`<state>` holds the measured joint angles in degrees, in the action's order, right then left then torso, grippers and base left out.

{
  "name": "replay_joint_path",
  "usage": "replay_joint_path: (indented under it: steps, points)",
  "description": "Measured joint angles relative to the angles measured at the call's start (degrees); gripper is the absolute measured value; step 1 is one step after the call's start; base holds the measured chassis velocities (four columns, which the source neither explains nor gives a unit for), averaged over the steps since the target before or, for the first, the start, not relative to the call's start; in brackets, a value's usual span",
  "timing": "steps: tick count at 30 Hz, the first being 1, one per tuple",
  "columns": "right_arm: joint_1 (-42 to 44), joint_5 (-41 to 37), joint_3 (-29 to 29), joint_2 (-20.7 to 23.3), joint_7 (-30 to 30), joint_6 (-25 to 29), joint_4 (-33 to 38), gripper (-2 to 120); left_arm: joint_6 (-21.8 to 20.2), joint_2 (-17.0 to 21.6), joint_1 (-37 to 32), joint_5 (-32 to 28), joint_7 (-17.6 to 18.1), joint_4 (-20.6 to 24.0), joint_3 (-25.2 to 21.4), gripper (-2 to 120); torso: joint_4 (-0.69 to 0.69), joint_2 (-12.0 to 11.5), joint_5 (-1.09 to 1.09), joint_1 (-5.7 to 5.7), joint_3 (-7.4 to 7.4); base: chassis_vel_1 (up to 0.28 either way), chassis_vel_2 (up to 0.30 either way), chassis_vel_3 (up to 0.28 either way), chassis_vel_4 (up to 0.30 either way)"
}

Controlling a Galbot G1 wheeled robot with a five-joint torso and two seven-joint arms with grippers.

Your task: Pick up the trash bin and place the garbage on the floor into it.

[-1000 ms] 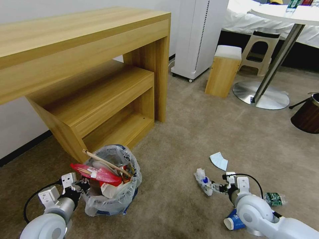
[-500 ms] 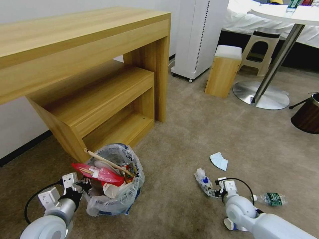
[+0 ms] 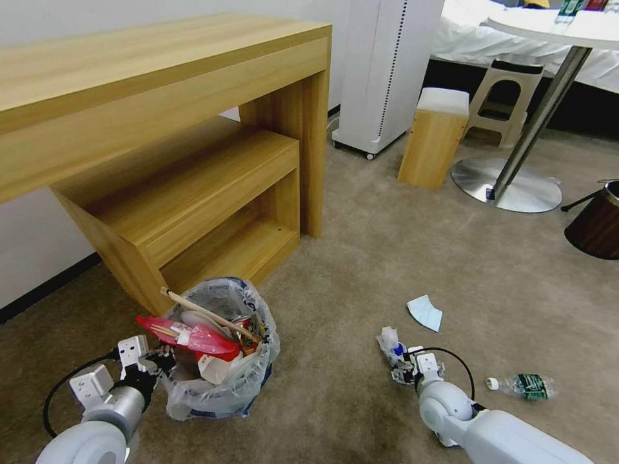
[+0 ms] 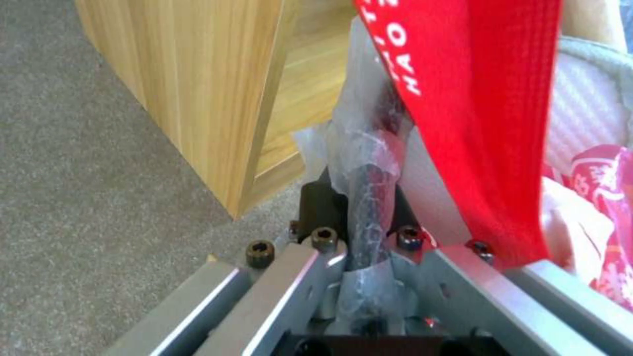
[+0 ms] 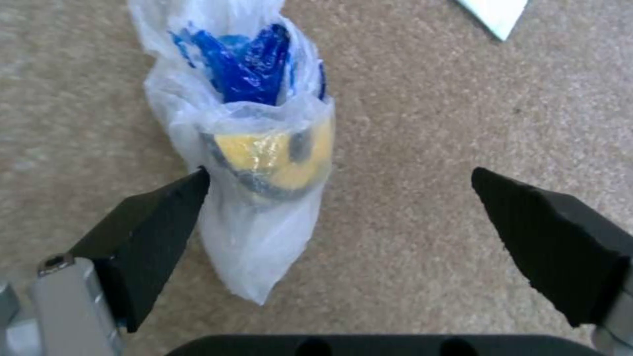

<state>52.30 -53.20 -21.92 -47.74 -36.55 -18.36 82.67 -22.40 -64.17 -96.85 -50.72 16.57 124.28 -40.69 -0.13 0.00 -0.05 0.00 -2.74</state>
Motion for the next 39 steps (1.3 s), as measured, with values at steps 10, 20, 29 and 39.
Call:
replay_joint_path:
  steps: [10, 20, 29, 39]
  points:
    - [-0.1, 3.3, 0.3, -0.5, 1.6, 2.6, -4.0, 69, 0.0, -0.1, -0.1, 0.2, 0.0, 0.4, 0.6, 0, 0.00, 0.0, 0.00, 0.00, 0.00, 0.000, 0.000, 0.000, 0.000]
    - [0.1, 5.9, 0.4, -0.8, 2.7, 4.6, -5.2, 34, 0.0, -0.2, -0.5, 0.5, -0.1, 1.3, 0.6, 0, 0.00, 0.0, 0.01, 0.00, 0.00, 0.000, 0.000, 0.000, 0.000]
    - [-0.4, 7.6, -1.7, -1.3, 2.6, 5.5, -4.8, 0, 0.0, -0.6, -0.6, 0.7, -0.1, 1.4, 0.5, 0, 0.00, 0.0, 0.00, 0.00, 0.00, 0.000, 0.000, 0.000, 0.000]
    - [0.9, 11.3, -0.6, -0.2, 4.4, 10.3, -1.7, 0, 0.2, -0.4, -0.4, 1.0, -0.2, -0.3, -0.1, 0, 0.00, 0.0, -0.01, 0.00, 0.00, 0.000, 0.000, 0.000, 0.000]
